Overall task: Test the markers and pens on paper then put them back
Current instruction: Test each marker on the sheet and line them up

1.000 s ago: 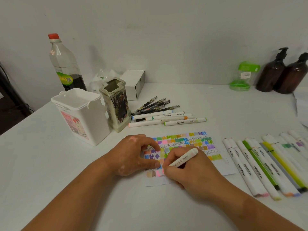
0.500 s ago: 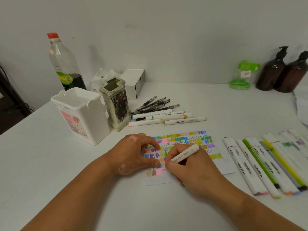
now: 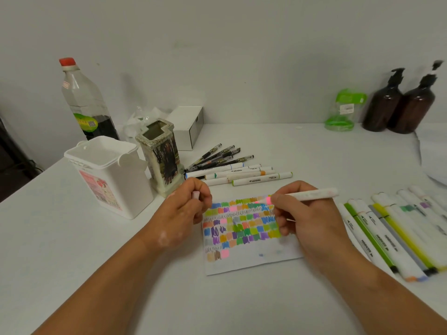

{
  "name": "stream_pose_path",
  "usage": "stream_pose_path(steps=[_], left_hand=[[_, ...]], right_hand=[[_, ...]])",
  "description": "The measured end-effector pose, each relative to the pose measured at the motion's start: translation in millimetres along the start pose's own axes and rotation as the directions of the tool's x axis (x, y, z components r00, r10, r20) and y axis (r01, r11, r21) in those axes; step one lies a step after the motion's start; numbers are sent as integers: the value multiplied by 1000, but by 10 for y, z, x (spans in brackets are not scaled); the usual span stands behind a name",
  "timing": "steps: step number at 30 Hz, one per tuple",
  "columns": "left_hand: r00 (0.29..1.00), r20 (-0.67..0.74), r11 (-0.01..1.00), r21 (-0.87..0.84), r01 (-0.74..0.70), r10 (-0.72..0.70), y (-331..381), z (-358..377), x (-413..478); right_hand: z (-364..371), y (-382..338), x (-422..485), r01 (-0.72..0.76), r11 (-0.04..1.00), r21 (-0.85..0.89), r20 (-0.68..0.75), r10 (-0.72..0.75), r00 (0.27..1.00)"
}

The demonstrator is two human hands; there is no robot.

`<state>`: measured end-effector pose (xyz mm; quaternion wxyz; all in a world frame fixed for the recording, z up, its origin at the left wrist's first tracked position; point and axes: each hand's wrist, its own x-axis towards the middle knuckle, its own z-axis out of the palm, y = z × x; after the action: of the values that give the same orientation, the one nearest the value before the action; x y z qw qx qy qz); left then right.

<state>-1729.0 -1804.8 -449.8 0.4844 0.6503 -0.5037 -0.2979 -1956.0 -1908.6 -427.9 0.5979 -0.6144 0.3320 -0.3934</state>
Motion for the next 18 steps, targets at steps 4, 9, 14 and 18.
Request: stream_pose_path(steps=[4,9,14,18], left_hand=[[999,35,998,62,-12,9,58,53,-31],[998,58,1000,9,-24,24,137,92,-66],[997,51,996,66,-63,60,151,126,-84],[997,-13,995,73,-68,70,140,165,-75]], right_hand=[[2,-17,-3,-2,998,66,19,1,1000],[-12,-20,-1,22,997,68,27,-24,999],[13,-31,-16,52,992,116,83,-62,995],[13,-10,-24,71,989,128,133,-88,987]])
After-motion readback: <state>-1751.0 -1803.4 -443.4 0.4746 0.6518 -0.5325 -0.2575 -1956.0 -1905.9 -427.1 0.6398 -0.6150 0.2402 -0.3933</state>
